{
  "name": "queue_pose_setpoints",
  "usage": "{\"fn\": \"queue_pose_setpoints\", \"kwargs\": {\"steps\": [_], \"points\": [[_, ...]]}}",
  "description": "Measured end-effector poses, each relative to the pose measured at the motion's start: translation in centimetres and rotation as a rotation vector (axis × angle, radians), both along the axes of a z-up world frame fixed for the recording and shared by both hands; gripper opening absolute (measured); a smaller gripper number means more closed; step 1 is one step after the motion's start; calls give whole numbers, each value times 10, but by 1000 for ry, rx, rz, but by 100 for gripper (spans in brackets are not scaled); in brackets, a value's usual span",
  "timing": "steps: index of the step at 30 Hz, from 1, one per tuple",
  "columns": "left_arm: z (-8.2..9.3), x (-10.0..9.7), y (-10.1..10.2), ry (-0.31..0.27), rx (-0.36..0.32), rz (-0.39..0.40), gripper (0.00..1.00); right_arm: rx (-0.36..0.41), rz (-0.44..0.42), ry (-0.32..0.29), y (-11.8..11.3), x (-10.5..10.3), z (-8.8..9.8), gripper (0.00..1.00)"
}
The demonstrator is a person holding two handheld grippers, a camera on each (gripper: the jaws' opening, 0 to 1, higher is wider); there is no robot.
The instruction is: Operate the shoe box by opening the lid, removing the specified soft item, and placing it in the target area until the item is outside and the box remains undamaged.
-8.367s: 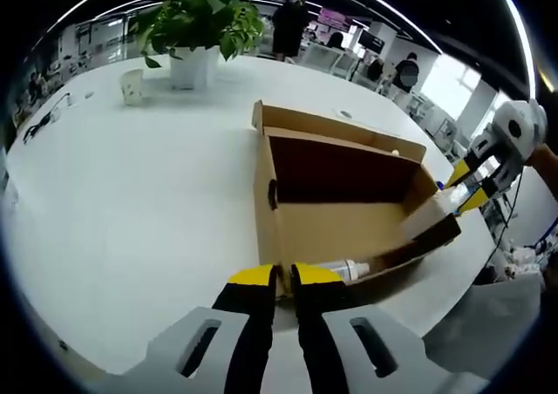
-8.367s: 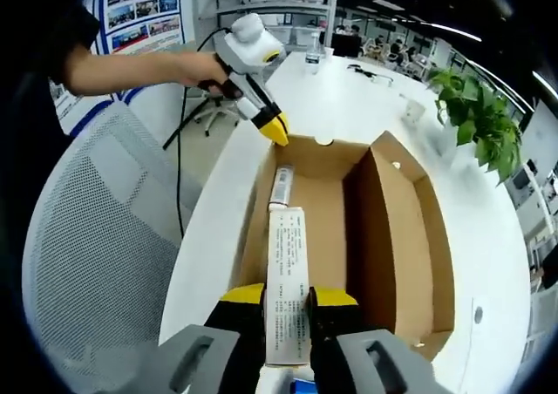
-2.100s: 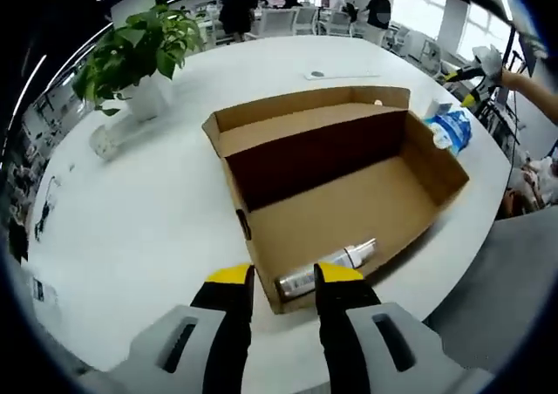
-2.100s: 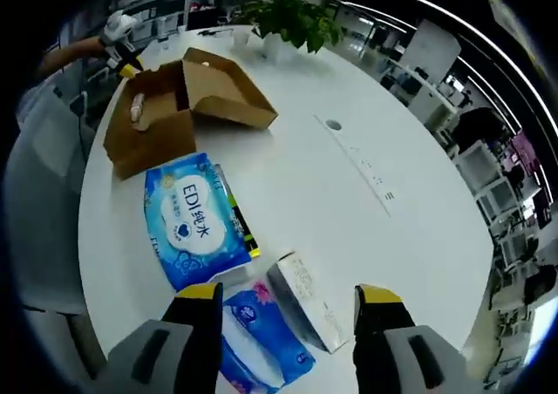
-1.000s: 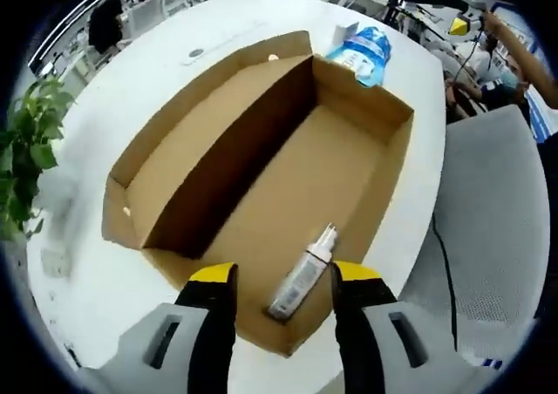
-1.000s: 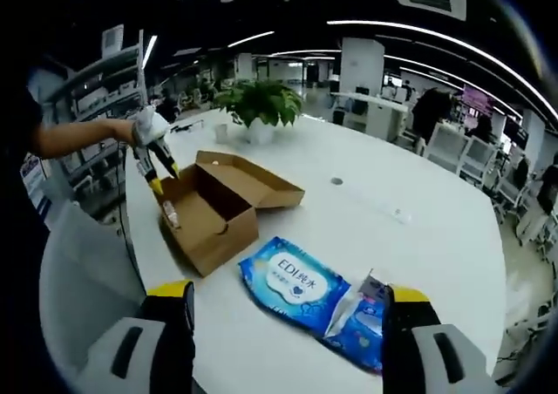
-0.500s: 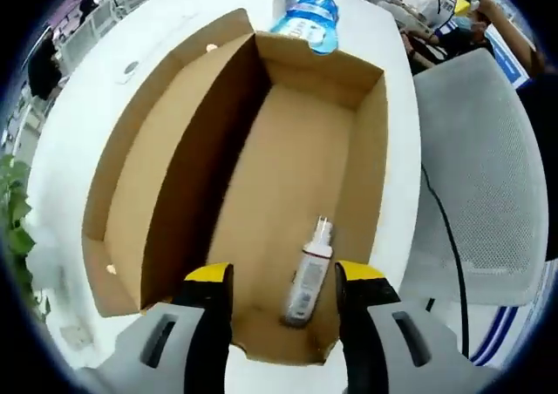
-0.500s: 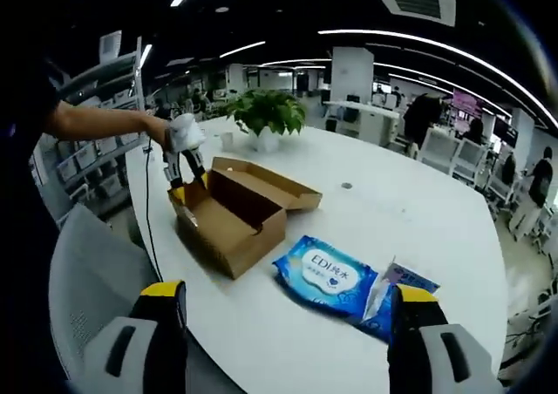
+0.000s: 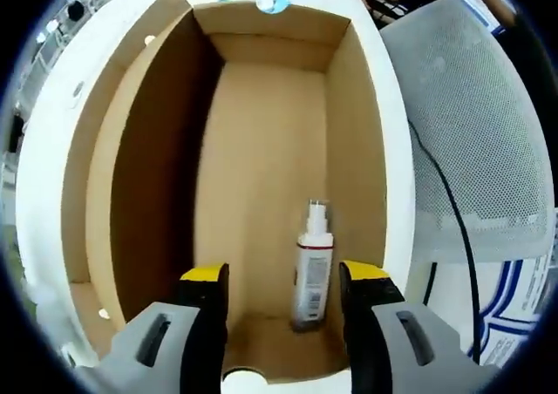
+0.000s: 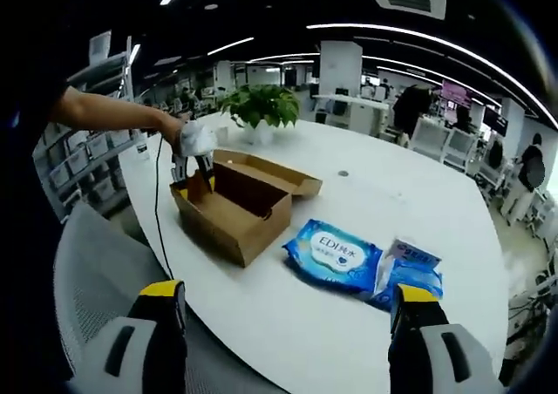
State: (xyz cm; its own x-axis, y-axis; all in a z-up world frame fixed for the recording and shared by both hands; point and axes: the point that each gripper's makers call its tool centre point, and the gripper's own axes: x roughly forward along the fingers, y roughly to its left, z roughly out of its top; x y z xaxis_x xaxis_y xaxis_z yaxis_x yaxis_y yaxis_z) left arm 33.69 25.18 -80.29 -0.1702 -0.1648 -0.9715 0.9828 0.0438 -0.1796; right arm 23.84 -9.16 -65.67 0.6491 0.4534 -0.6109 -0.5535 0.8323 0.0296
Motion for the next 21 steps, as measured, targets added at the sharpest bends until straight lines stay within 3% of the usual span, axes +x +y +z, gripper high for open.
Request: {"fn": "queue_pose_setpoints", "kwargs": {"steps": [13, 21], "points": [[-17, -8, -4, 31, -28, 5, 48, 24, -113, 28, -16, -16, -11, 97], [-32, -4, 7, -24, 4, 11, 48, 19, -130, 35, -19, -18, -12, 96]]}}
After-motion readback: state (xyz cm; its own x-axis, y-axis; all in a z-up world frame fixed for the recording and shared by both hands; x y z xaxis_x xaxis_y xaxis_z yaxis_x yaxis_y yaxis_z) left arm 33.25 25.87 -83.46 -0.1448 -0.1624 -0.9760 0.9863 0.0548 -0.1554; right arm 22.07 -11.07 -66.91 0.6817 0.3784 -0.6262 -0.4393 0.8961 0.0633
